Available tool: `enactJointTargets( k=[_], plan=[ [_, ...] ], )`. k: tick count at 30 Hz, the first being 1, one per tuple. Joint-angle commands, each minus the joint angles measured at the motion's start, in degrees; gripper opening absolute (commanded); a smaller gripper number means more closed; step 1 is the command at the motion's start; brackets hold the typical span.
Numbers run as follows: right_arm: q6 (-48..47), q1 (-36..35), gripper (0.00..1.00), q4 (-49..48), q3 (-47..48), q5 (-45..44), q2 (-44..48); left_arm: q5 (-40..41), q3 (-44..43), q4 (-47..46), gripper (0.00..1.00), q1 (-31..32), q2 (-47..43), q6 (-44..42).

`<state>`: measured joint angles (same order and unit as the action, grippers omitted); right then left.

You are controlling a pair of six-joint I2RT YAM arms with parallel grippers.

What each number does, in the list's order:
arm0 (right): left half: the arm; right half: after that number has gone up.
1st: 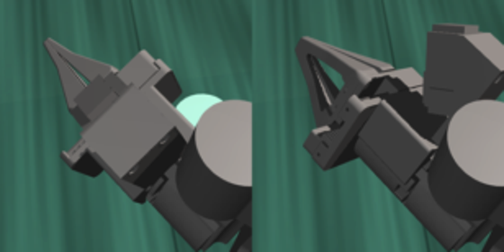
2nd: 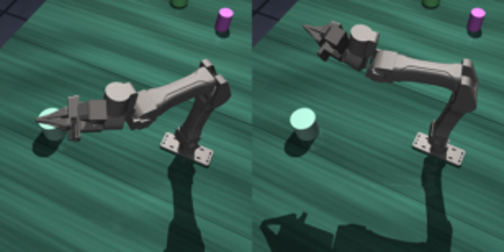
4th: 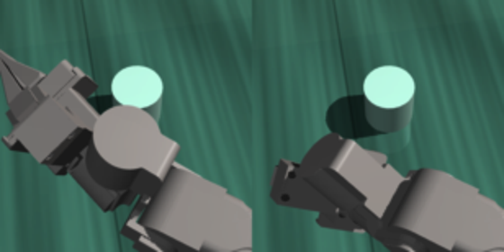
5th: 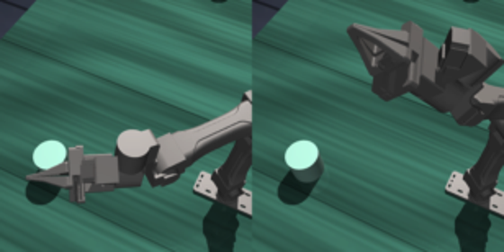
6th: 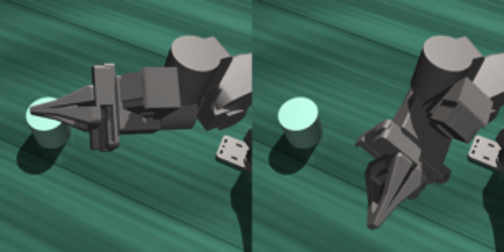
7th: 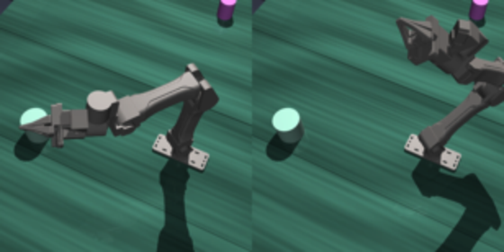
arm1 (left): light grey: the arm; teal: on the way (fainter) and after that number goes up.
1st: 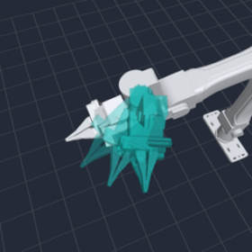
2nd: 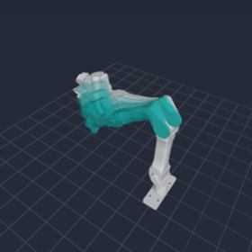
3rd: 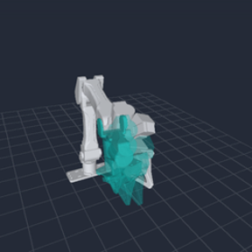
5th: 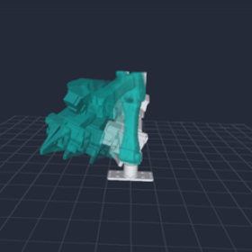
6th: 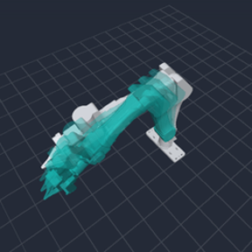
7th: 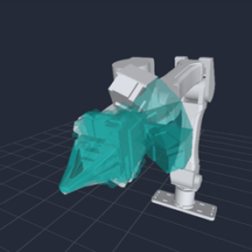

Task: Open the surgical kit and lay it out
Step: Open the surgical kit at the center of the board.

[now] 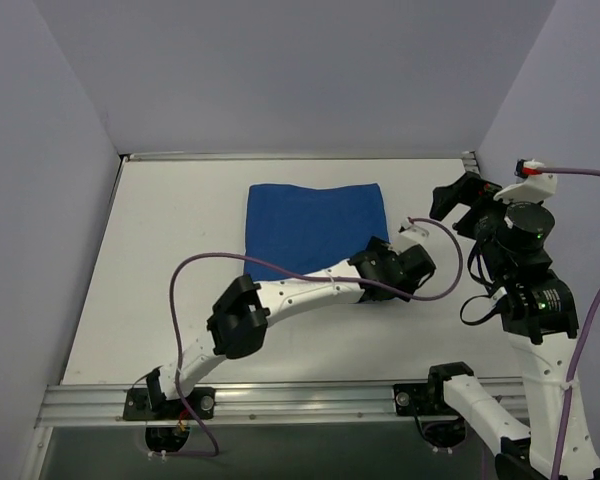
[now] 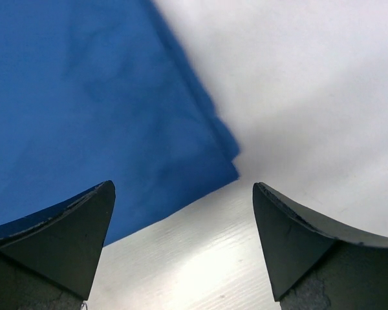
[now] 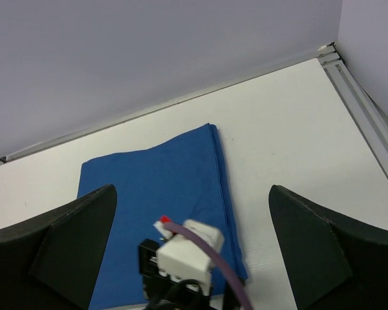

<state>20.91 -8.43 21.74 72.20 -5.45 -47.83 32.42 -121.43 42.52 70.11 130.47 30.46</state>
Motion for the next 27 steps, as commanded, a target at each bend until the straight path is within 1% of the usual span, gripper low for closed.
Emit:
enactJointTargets(
  k=[1, 4, 10, 11, 14, 18, 21, 22, 25, 26, 27],
  plan=[
    [-0.3, -0.6, 1.00, 0.1, -0.8, 1.4, 0.4, -0.9, -9.3, 3.9, 0.97, 2.0, 5.0, -7.2],
    [-0.5, -0.7, 1.00, 0.1, -1.1, 1.5, 1.0, 0.0, -10.4, 3.6, 0.98, 3.9, 7.6, -11.4],
    [-0.7, -1.0, 1.00, 0.0, -1.4, 1.8, 1.3, 2.0, -10.7, 2.2, 1.00, 4.5, 10.5, -15.9],
    [-0.7, -1.1, 1.00, -0.1, -1.5, 1.8, 1.3, 2.4, -11.0, 2.4, 0.95, 4.6, 11.2, -17.1],
    [-0.6, -1.2, 1.00, -0.3, -1.7, 1.9, 1.4, 3.9, -11.0, 2.0, 0.93, 4.6, 12.1, -19.0],
    [-0.6, -1.3, 1.00, -0.3, -1.7, 2.0, 1.4, 5.3, -10.9, 0.5, 0.87, 4.6, 13.0, -21.1],
    [-0.6, -1.3, 1.00, -0.1, -1.8, 2.0, 1.3, 5.6, -11.5, 0.0, 0.81, 4.6, 13.7, -21.8],
    [-0.6, -1.3, 0.99, -0.1, -1.8, 2.1, 1.3, 5.6, -11.8, -0.1, 0.77, 4.6, 13.9, -21.9],
    [-0.6, -1.4, 0.99, 0.1, -1.8, 2.0, 1.4, 6.0, -12.3, -0.6, 0.73, 4.6, 14.5, -22.5],
    [-0.6, -1.3, 0.99, 0.1, -1.9, 2.0, 1.4, 6.1, -12.4, -0.8, 0.70, 4.6, 14.6, -22.5],
    [-0.6, -1.4, 0.99, 0.1, -1.9, 2.0, 1.3, 6.1, -12.7, -0.7, 0.68, 4.6, 14.7, -22.5]
  ],
)
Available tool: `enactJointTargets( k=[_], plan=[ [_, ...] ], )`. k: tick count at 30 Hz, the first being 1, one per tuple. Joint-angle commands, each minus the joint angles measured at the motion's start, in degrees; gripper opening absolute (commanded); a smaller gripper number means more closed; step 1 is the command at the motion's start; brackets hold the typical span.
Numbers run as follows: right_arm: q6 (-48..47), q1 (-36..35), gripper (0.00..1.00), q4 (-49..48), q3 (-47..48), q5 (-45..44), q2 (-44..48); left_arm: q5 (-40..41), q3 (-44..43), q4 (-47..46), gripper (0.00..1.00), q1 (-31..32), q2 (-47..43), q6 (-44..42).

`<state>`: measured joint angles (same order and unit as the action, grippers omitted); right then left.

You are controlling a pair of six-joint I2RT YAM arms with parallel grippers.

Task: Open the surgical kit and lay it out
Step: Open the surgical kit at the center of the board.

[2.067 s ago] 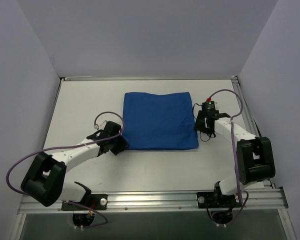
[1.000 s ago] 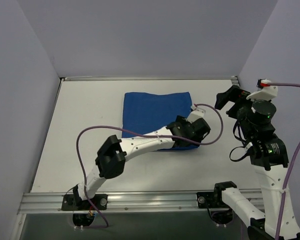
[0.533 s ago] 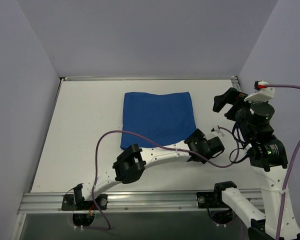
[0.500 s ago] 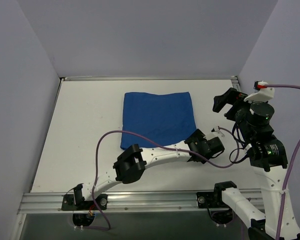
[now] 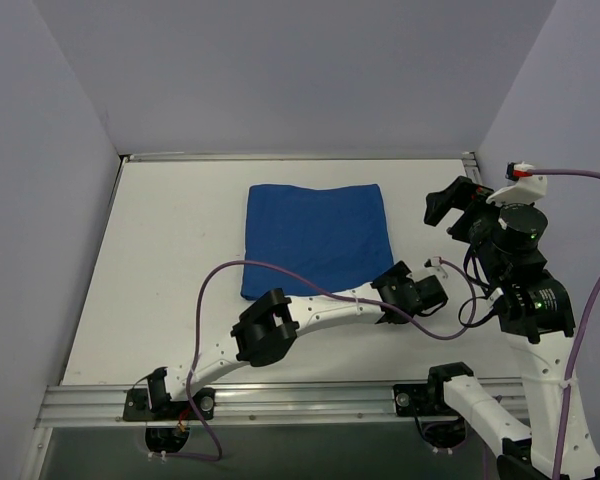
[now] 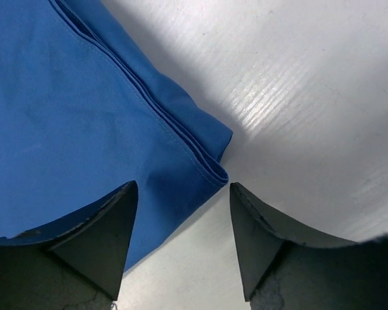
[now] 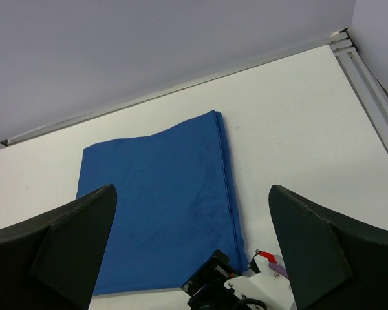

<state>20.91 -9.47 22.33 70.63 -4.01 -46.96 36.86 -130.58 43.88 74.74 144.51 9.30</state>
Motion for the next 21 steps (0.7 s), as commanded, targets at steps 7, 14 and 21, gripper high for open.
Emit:
enactJointTargets(
  k=[7, 14, 21],
  plan=[
    [-0.8, -0.4, 0.99, -0.6, -0.6, 0.9, 0.5, 1.5, -4.5, -2.6, 0.45, 0.0, 0.4, -1.1],
    [-0.8, -0.4, 0.98, -0.4, -0.8, 1.6, 0.3, 2.7, -4.6, -2.7, 0.34, -0.2, -0.4, -0.3],
    [-0.8, -0.4, 0.98, -0.4, -0.8, 2.0, 0.3, 2.0, -0.7, -5.9, 0.25, -1.2, -3.1, 0.7]
  ],
)
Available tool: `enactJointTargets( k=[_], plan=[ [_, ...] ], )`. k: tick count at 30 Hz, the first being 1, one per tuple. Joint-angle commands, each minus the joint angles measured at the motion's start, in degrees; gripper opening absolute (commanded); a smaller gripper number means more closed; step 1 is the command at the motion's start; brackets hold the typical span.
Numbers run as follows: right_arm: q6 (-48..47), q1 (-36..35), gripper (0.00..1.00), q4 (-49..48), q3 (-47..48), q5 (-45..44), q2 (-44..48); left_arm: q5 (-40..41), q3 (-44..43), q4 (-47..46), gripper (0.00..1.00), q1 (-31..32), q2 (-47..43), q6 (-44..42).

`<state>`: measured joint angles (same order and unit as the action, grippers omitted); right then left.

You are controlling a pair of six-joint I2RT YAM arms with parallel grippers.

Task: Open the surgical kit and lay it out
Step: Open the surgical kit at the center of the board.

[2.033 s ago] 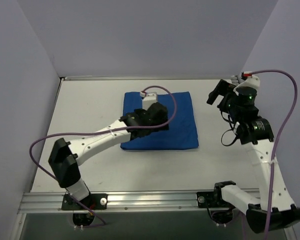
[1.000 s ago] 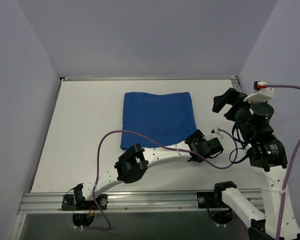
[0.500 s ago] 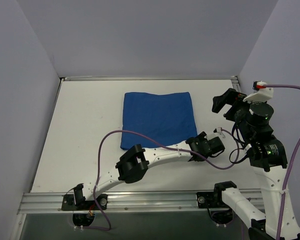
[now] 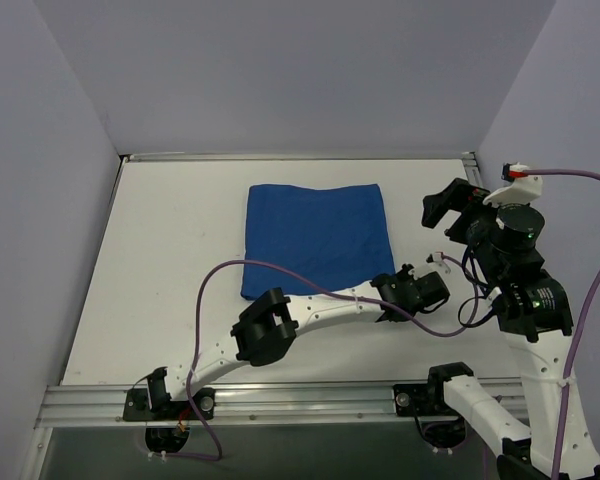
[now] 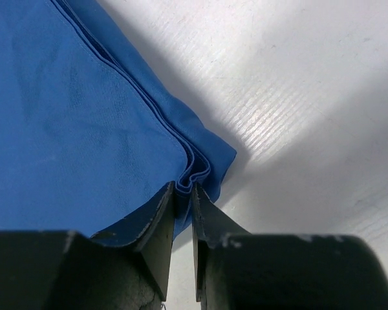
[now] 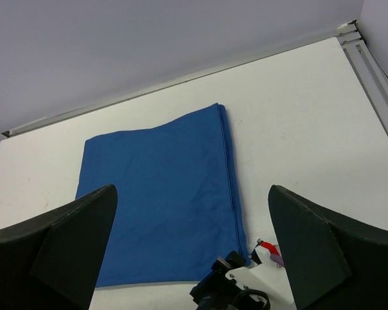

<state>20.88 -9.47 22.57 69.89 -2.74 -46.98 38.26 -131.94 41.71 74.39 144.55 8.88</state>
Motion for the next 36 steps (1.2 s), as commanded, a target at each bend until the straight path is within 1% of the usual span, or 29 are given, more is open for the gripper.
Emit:
enactJointTargets(
  k=[1, 3, 4, 8, 14, 19, 20, 21, 24, 25, 28, 31, 34, 36],
  plan=[
    [-0.8, -0.4, 0.98, -0.6, -0.1, 0.7, 0.3, 0.3, 0.8, -3.8, 0.25, -1.1, -3.1, 1.2],
    [-1.0, -0.4, 0.97, -0.4, 0.2, 0.7, 0.2, -1.1, 0.7, -3.7, 0.25, -1.4, -2.8, 1.5],
    [-1.1, -0.4, 0.97, -0.4, 0.2, 0.6, 0.2, -1.8, 0.7, -3.8, 0.32, -1.4, -2.9, 1.6],
    [-1.0, -0.4, 0.97, -0.3, 0.0, 0.6, 0.3, -4.2, 2.2, -4.7, 0.43, -1.2, -3.0, 1.7],
    [-1.2, -0.4, 0.97, -0.4, -0.1, 0.7, 0.5, -3.4, 3.9, -5.9, 0.44, -1.2, -2.6, 1.0],
    [-1.1, -0.4, 0.97, -0.3, -0.5, 0.9, 0.6, -3.5, 3.5, -6.3, 0.43, -1.1, -2.0, 0.2],
    [-1.1, -0.4, 0.97, -0.4, -0.6, 0.9, 0.6, -3.6, 3.4, -6.2, 0.41, -1.1, -2.0, 0.2],
    [-1.0, -0.4, 0.97, -0.3, -0.6, 0.9, 0.6, -3.5, 3.3, -6.0, 0.35, -1.0, -2.0, 0.3],
    [-1.0, -0.4, 0.97, -0.3, -0.5, 0.6, 0.8, -3.1, 3.4, -6.2, 0.24, -1.0, -3.2, 0.3],
    [-1.0, -0.4, 0.97, -0.3, -0.2, 0.6, 0.8, -2.9, 3.6, -6.4, 0.16, -1.0, -4.1, 0.3],
    [-1.0, -0.4, 0.97, -0.3, 0.3, 0.5, 0.9, -2.3, 3.9, -6.6, 0.03, -1.4, -5.9, 0.3],
    [-1.3, -0.4, 0.97, -0.2, 1.3, 0.0, 1.1, -0.9, 4.9, -6.8, 0.02, -2.8, -8.4, 0.4],
    [-1.7, -0.4, 0.97, 0.2, 2.3, -0.7, 1.4, -0.3, 7.7, -7.5, 0.02, -4.6, -11.9, 1.4],
    [-1.9, -0.3, 0.97, 0.4, 3.1, -1.0, 1.4, -0.2, 10.4, -7.7, 0.02, -7.4, -13.9, 2.2]
  ],
)
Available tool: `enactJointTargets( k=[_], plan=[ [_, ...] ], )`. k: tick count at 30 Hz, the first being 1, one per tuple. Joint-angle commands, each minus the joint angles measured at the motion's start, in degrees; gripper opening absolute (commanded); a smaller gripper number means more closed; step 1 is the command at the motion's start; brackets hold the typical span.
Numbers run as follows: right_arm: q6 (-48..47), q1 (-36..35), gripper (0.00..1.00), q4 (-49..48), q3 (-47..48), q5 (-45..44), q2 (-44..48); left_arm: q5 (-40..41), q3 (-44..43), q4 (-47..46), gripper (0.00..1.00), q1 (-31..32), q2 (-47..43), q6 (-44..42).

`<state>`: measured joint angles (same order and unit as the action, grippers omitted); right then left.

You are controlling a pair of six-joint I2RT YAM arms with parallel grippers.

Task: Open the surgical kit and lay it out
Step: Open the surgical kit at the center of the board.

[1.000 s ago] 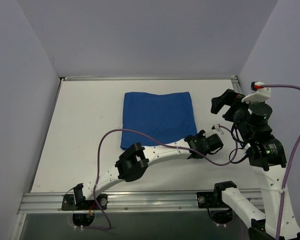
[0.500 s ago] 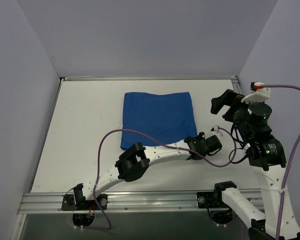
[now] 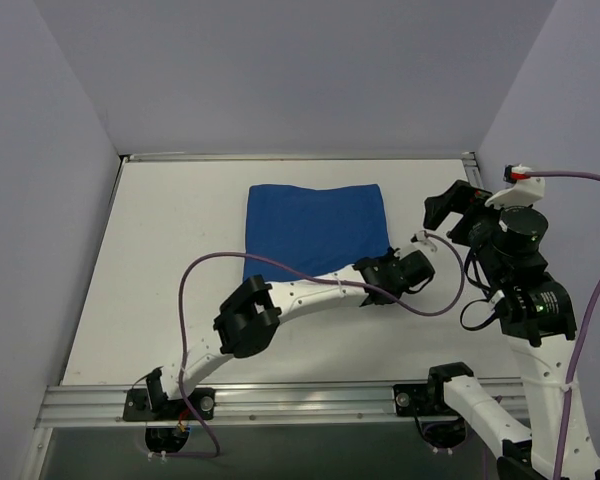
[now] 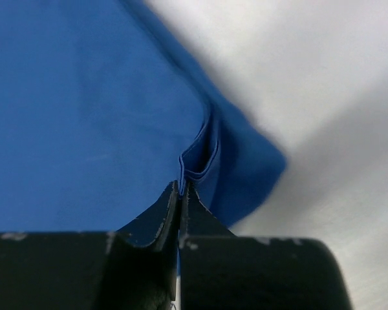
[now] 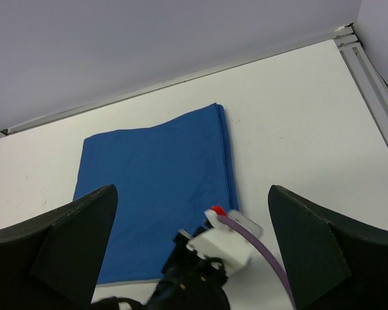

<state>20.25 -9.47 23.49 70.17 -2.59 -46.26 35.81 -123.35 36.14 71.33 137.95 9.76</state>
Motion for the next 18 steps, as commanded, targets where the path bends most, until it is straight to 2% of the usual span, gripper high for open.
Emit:
enactJointTargets(
  k=[1, 4, 8, 9, 12, 13, 15, 16, 18],
  plan=[
    [-1.3, -0.4, 0.97, -0.5, 3.1, -1.3, 0.6, 2.6, 2.8, -2.1, 0.02, -5.4, -9.6, 1.5],
    [-1.4, -0.4, 0.96, -0.5, 3.7, -1.4, 0.8, 4.1, 8.1, -3.2, 0.02, -10.5, -14.9, 1.4],
    [-1.4, -0.4, 0.97, -0.9, 3.4, -1.2, 0.6, 6.5, 18.0, -4.4, 0.02, -20.4, -22.3, 2.4],
    [-1.5, -0.4, 0.96, -0.9, 3.0, -1.2, 0.6, 7.6, 22.9, -4.5, 0.02, -25.4, -23.7, 3.5],
    [-1.5, -0.4, 0.96, -1.2, 2.1, -0.8, 0.6, 11.9, 28.4, -1.6, 0.02, -33.9, -27.9, 6.4],
    [-1.5, -0.4, 0.96, -1.2, 1.5, -0.5, 0.6, 13.2, 31.4, -0.6, 0.02, -39.7, -29.4, 7.0],
    [-1.5, -0.4, 0.96, -1.4, 0.8, 0.5, 0.6, 16.7, 34.4, 1.4, 0.02, -45.9, -30.8, 8.2],
    [-1.5, -0.4, 0.96, -1.4, 0.5, 0.7, 0.3, 18.1, 37.2, 1.9, 0.02, -52.0, -32.2, 9.0],
    [-1.7, -0.4, 0.96, -1.4, 0.2, 1.4, -0.1, 21.3, 39.9, 2.3, 0.02, -58.2, -34.1, 10.2]
  ],
)
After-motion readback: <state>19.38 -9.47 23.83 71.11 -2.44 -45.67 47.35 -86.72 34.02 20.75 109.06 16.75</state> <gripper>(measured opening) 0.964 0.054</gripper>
